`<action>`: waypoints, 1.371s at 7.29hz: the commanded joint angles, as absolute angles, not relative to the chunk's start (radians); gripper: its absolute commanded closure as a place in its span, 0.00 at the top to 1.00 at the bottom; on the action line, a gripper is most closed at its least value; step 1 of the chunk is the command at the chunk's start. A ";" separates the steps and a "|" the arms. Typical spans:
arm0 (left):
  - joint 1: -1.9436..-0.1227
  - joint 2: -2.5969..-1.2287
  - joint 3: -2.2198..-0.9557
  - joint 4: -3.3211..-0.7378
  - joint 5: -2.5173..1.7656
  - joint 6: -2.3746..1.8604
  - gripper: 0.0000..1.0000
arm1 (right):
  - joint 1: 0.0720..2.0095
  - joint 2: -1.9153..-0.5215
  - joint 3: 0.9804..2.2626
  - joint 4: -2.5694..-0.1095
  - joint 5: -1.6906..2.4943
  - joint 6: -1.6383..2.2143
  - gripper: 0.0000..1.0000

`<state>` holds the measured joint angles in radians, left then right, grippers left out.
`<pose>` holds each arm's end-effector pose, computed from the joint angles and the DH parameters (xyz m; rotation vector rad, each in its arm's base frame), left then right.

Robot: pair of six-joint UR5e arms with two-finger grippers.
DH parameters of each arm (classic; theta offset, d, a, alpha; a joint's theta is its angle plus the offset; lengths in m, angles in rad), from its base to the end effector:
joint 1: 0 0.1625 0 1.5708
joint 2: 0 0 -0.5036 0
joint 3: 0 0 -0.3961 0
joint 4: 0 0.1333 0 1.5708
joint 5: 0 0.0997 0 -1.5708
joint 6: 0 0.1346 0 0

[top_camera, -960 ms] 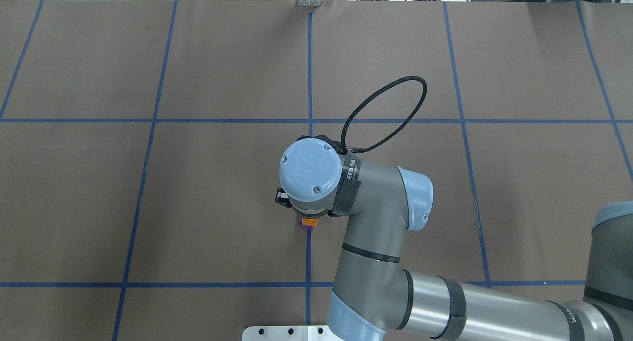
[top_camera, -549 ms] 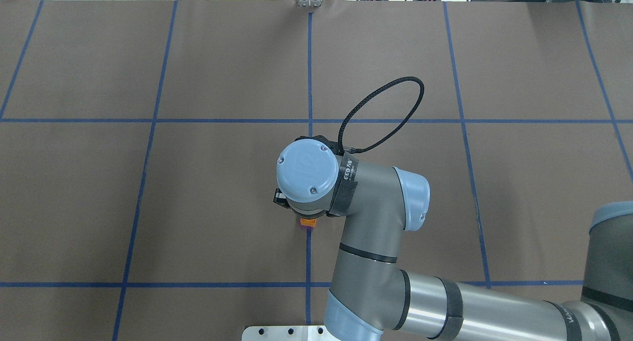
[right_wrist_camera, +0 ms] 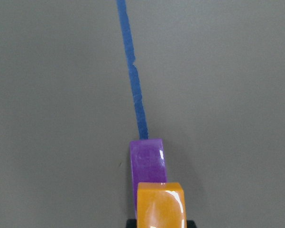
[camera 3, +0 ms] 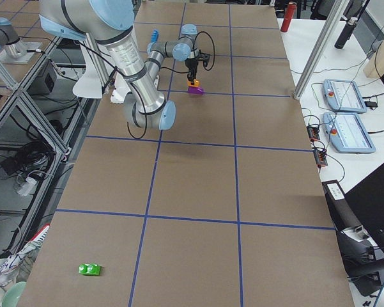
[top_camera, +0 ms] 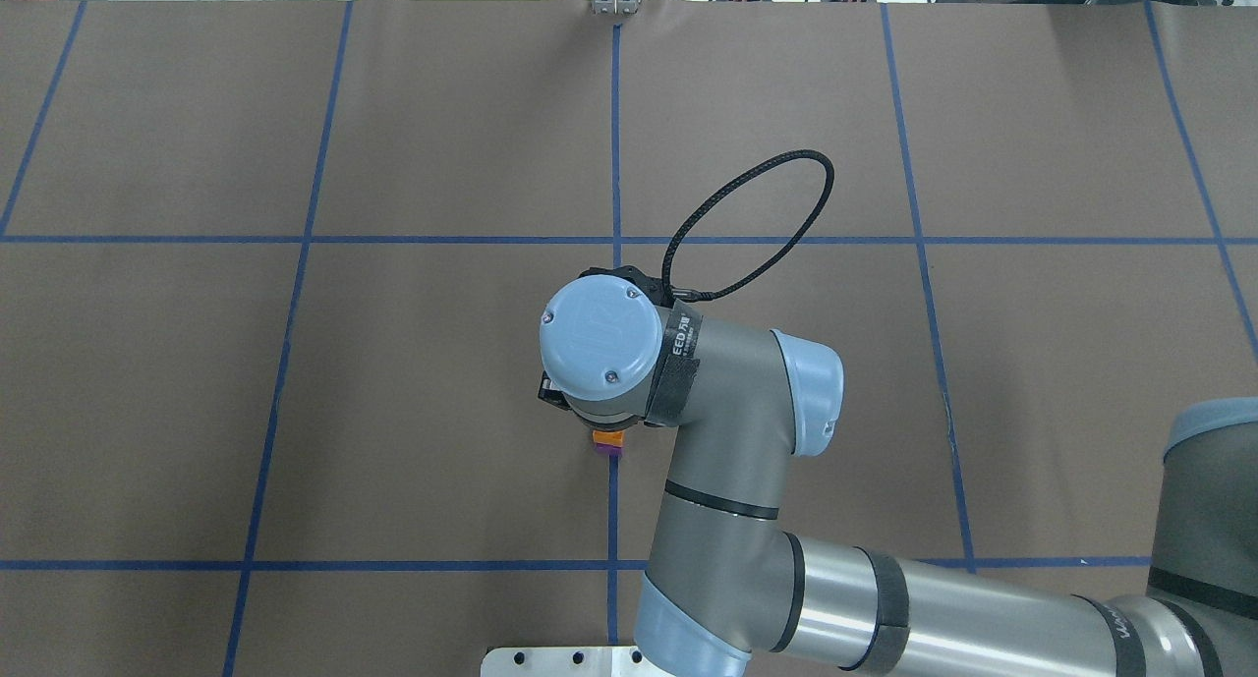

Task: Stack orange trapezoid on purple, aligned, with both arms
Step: 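Lower the orange block onto the purple block, aligning it with the right gripper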

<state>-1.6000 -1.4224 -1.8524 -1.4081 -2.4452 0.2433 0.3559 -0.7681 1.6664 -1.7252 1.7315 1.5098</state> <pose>-0.0422 -0.4142 0.6972 0.0916 0.8714 0.1874 -0.6849 -0.3738 0.2328 0.0037 -0.7594 0.2209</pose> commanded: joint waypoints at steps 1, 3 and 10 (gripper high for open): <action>-1.600 -1.424 -1.850 -1.408 -2.445 0.244 1.00 | 0.356 -0.769 1.664 -1.726 1.729 1.502 0.00; -1.600 -1.424 -1.850 -1.411 -2.445 0.244 1.00 | 0.351 -0.769 1.658 -1.726 1.729 1.502 0.00; -1.600 -1.422 -1.850 -1.411 -2.445 0.245 1.00 | 0.331 -0.769 1.638 -1.724 1.709 1.502 0.00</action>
<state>-1.6000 -1.4220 -1.8500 -1.4113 -2.4452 0.2454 0.3324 -0.7685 1.6390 -1.7242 1.7092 1.5023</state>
